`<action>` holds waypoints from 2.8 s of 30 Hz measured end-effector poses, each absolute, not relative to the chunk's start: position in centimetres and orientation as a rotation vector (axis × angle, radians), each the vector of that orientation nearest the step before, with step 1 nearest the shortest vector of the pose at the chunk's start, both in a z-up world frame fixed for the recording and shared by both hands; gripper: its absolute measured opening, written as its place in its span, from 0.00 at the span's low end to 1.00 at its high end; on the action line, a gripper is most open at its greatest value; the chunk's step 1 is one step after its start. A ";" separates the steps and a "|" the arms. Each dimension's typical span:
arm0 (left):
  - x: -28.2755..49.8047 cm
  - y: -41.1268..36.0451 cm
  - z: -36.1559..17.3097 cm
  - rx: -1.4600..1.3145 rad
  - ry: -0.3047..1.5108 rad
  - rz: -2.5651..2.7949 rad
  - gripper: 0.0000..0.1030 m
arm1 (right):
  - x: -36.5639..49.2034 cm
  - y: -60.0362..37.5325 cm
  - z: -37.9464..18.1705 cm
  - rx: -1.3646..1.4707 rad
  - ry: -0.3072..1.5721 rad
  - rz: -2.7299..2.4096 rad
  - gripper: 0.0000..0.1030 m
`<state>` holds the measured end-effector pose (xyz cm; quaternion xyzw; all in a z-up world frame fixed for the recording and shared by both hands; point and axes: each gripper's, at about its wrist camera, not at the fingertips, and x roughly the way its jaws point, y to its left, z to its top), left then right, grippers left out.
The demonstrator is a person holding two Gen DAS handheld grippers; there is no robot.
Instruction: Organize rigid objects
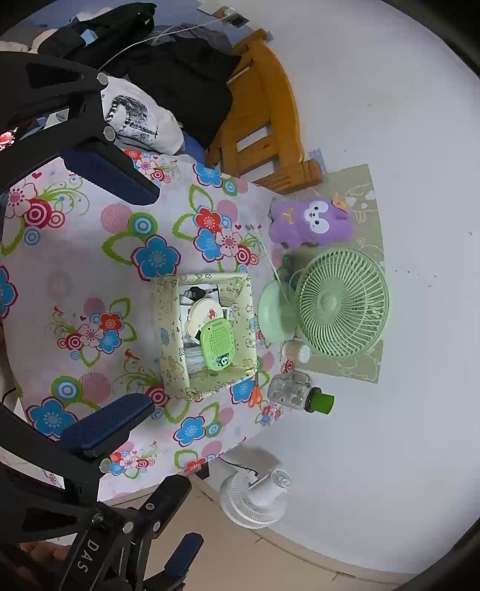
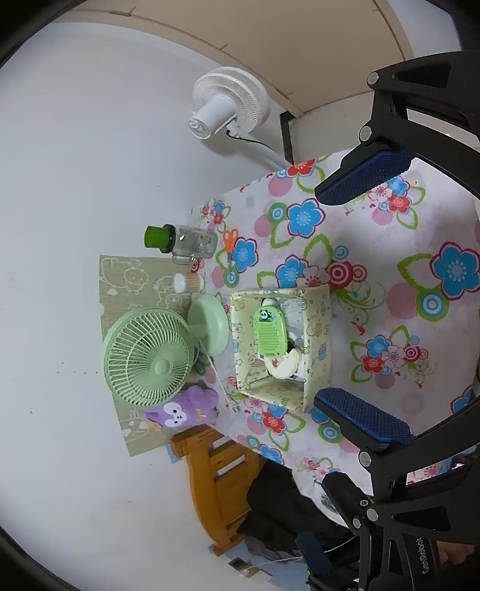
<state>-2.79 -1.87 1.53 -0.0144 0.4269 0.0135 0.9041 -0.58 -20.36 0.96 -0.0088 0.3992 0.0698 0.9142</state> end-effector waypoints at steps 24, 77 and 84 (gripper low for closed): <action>-2.8 -1.5 1.6 -0.020 0.870 0.036 1.00 | -0.9 -19.7 1.3 -0.039 0.811 0.111 0.98; -1.2 -0.9 0.3 -0.027 0.901 0.030 1.00 | 0.4 -18.9 0.3 -0.057 0.836 0.099 0.97; -1.1 -0.8 0.1 -0.028 0.905 0.030 1.00 | 0.5 -18.9 0.1 -0.056 0.839 0.100 0.97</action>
